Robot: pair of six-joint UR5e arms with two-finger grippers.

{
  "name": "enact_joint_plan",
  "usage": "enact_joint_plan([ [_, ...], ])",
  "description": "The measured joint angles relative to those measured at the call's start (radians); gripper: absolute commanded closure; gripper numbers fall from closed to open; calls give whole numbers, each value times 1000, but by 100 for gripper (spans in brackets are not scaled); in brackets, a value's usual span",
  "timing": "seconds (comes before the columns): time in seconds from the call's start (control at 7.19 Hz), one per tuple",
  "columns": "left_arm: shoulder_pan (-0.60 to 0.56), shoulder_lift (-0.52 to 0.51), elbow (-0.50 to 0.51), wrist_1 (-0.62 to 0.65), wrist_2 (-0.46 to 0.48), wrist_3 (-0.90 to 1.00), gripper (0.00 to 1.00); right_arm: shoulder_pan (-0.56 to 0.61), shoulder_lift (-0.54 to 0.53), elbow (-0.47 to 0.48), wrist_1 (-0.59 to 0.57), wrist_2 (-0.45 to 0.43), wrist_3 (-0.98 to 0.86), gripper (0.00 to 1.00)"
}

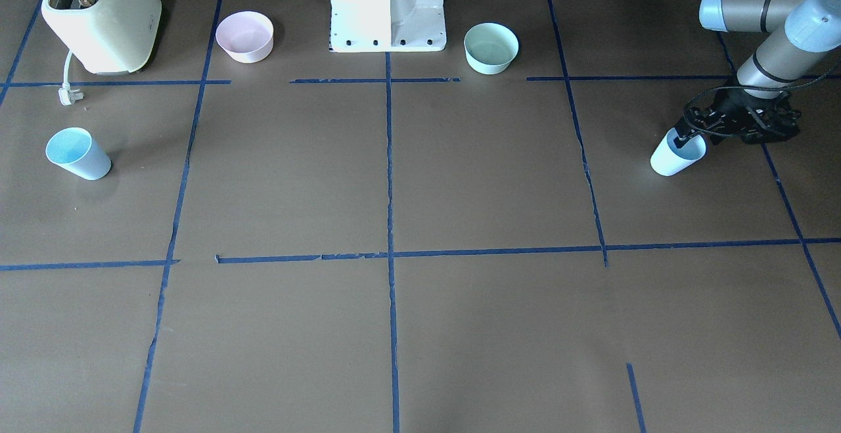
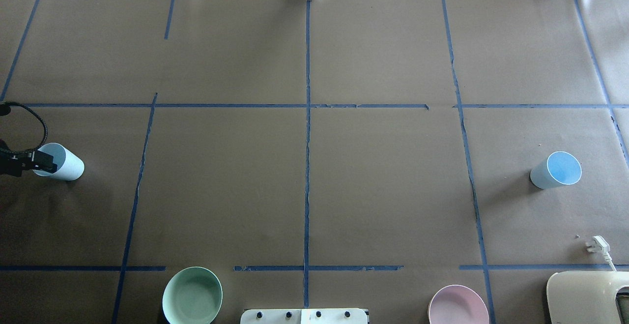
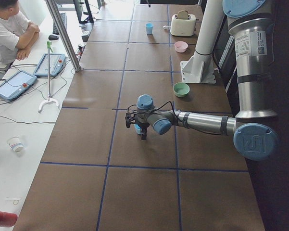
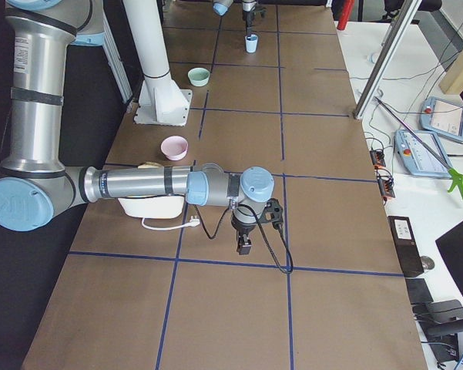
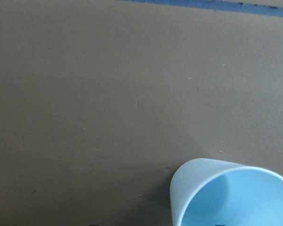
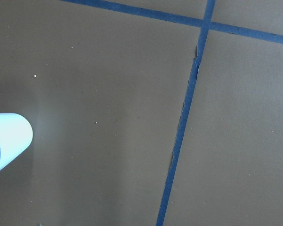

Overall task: Stack blue cups with both arms
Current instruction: 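Lower the left gripper onto the light blue cup and grasp it, then carry the cup with the left gripper to the table center and set it down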

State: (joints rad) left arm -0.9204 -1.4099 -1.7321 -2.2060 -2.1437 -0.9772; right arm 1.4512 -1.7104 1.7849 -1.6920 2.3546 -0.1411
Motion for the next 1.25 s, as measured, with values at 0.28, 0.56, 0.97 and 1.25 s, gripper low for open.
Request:
enact_joint_plan([
  [0.28, 8, -13, -11, 0, -1, -18, 100, 0, 0, 1, 0, 0, 0, 0],
  [0.56, 9, -72, -24, 10, -6, -23, 100, 0, 0, 3, 0, 0, 0, 0],
  [0.97, 64, -377, -22, 254, 0, -25, 100, 0, 8, 4, 0, 0, 2, 0],
  [1.25, 190, -685, 36, 497, 56, -126, 100, 0, 25, 2, 0, 1, 2, 0],
])
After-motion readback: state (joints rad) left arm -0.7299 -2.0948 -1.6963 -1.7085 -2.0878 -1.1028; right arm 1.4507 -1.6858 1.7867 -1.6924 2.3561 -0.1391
